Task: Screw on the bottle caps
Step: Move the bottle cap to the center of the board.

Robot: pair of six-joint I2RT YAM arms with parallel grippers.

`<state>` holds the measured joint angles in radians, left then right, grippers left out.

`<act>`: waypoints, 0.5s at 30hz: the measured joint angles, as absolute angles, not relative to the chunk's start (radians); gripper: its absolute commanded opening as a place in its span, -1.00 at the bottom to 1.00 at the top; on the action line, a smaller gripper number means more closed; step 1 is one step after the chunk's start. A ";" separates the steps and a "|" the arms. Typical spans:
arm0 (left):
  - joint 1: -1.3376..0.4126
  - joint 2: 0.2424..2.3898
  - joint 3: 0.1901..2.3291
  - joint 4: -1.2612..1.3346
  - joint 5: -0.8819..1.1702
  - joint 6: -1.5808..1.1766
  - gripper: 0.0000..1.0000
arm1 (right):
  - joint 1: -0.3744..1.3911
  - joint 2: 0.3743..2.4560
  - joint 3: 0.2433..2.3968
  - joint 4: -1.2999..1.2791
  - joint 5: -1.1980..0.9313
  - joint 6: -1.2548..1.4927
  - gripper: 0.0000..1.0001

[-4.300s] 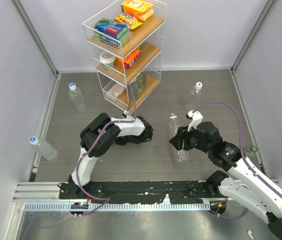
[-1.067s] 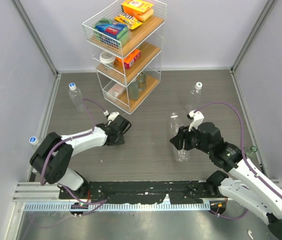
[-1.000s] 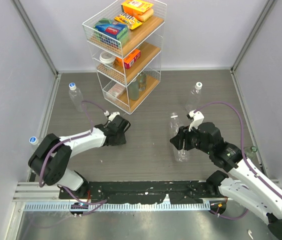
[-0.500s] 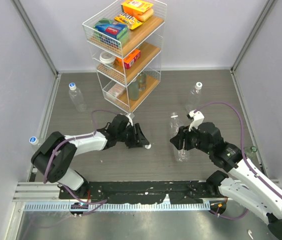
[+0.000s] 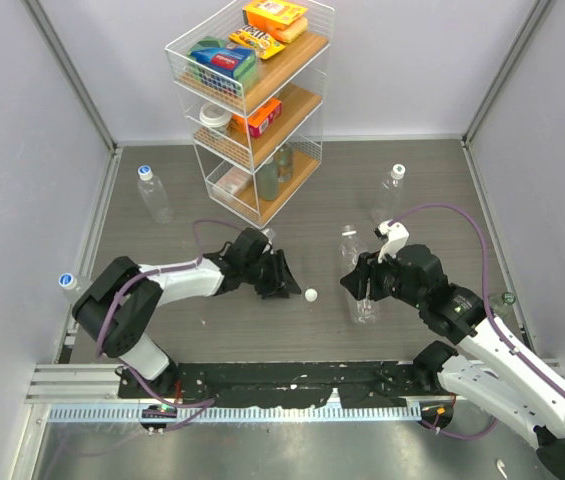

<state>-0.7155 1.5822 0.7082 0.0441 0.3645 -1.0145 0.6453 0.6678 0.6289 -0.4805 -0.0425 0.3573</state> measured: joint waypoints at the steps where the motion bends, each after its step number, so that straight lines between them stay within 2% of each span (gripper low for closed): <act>1: -0.726 1.586 0.735 0.014 0.348 -1.006 -0.17 | 0.645 0.668 0.629 -0.480 -0.042 0.357 -0.12; 8: -0.787 1.682 0.920 -0.061 0.300 -0.959 -0.33 | 0.645 0.668 0.629 -0.480 -0.042 0.357 -0.12; 12: -0.793 1.734 0.943 -0.091 0.280 -0.952 -0.52 | 0.645 0.668 0.629 -0.480 -0.043 0.357 -0.12; 15: -0.794 1.754 0.943 -0.101 0.279 -0.952 -0.54 | 0.645 0.668 0.629 -0.480 -0.042 0.357 -0.13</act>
